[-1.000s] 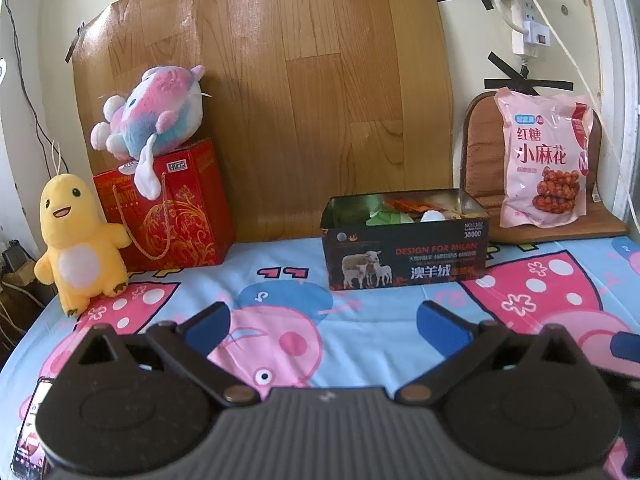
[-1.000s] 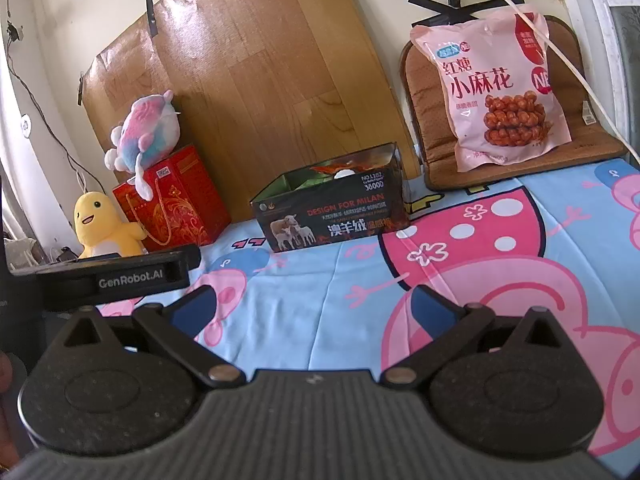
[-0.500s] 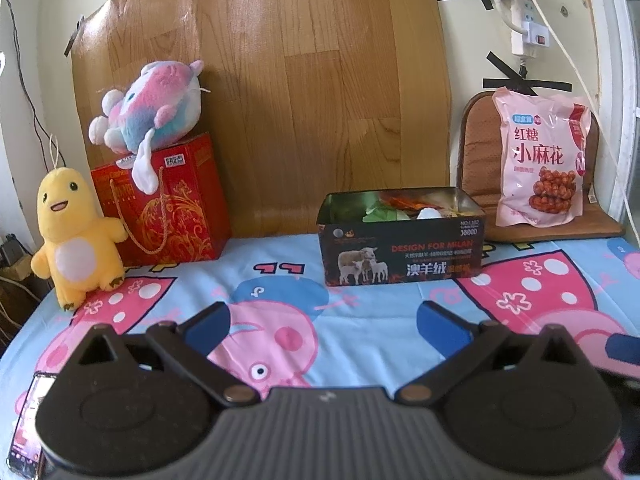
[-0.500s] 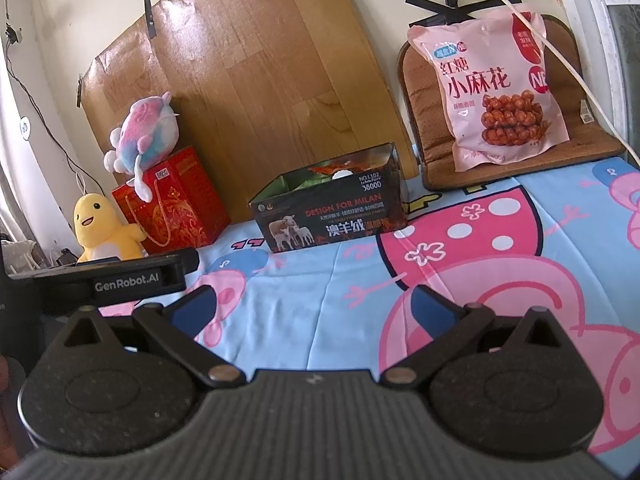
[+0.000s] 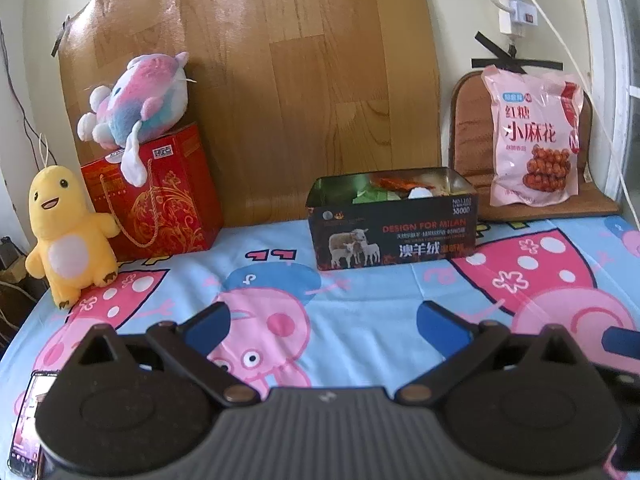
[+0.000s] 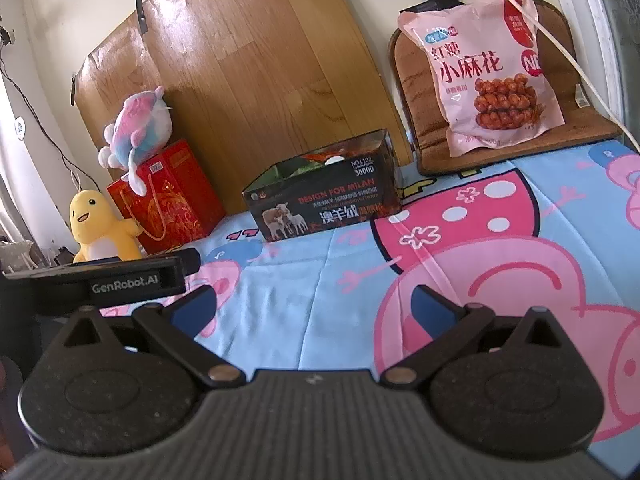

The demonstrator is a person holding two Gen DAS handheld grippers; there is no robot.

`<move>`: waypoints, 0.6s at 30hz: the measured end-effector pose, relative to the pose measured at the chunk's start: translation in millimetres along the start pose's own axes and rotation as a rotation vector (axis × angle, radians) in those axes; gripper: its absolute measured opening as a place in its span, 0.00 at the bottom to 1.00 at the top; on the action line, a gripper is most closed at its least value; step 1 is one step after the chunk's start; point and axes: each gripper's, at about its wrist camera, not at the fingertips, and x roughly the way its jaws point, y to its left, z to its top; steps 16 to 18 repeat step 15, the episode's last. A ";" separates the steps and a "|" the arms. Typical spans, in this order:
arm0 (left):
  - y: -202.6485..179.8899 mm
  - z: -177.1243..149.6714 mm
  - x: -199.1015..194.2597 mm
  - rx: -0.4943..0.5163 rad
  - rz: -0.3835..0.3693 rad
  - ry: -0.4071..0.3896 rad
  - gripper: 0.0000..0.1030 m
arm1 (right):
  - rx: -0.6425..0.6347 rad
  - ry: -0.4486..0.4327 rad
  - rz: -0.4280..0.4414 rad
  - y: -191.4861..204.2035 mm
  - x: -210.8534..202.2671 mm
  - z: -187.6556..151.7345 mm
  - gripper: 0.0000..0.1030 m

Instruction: Organize snacks

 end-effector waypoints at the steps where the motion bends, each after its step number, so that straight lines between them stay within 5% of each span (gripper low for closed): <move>1: -0.6 -0.3 0.7 0.001 0.001 0.002 1.00 | 0.000 0.003 -0.001 -0.4 0.9 -0.2 1.00; 18: -3.8 -4.9 10.7 0.000 -0.059 0.014 1.00 | 0.018 0.019 -0.013 -7.7 6.7 -2.9 1.00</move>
